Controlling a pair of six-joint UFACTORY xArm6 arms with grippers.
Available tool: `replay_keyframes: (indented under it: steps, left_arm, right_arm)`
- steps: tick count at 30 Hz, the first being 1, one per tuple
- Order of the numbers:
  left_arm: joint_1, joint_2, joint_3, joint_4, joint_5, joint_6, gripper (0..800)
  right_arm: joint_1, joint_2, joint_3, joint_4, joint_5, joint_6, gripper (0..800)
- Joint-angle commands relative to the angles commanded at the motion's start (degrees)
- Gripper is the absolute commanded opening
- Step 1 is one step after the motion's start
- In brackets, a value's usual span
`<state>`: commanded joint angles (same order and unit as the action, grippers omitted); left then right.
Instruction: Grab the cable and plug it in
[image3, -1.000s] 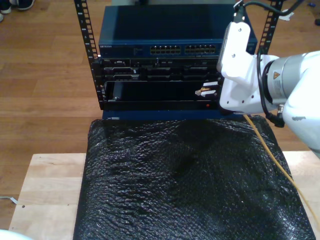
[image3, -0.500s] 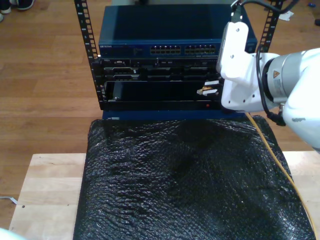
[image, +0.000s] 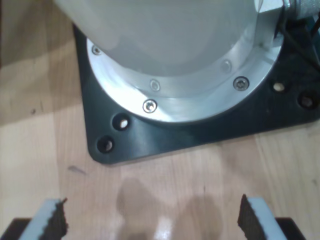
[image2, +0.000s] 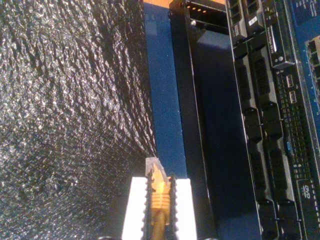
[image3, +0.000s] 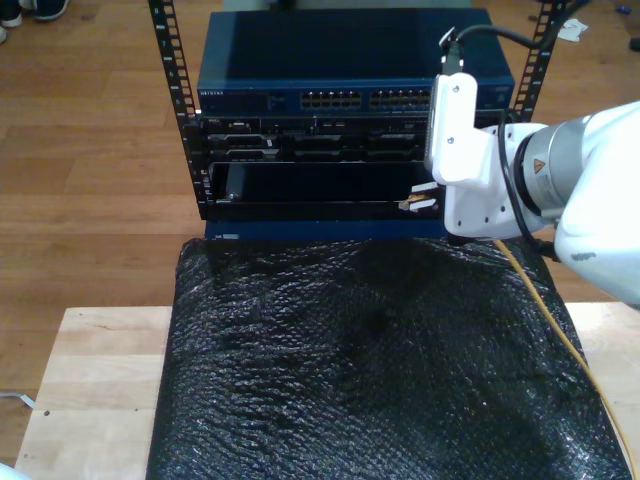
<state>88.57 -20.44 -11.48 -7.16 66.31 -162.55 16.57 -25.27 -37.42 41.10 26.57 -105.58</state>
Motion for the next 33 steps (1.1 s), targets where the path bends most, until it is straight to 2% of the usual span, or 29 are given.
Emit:
replay_keyframes:
  steps: [4, 22, 28, 33]
  left_arm:
    - [0.2, 0.0, -0.1, 0.0, 0.0, 0.1, 800]
    - [0.2, 0.0, 0.4, -0.5, 0.0, 2.1, 800]
    - [0.1, -1.6, 0.0, 0.3, 0.4, 1.2, 800]
    - [0.1, -1.5, 0.4, 1.9, -0.2, 0.7, 800]
  right_arm:
    - [0.2, 0.0, 0.1, -1.5, 0.1, 0.0, 0]
    - [0.4, 1.8, 0.4, -1.4, 0.1, 0.0, 0]
    - [0.4, 3.6, -0.2, -1.1, 0.0, 0.1, 0]
    - [0.4, 4.7, -0.9, -1.0, -0.1, 0.2, 0]
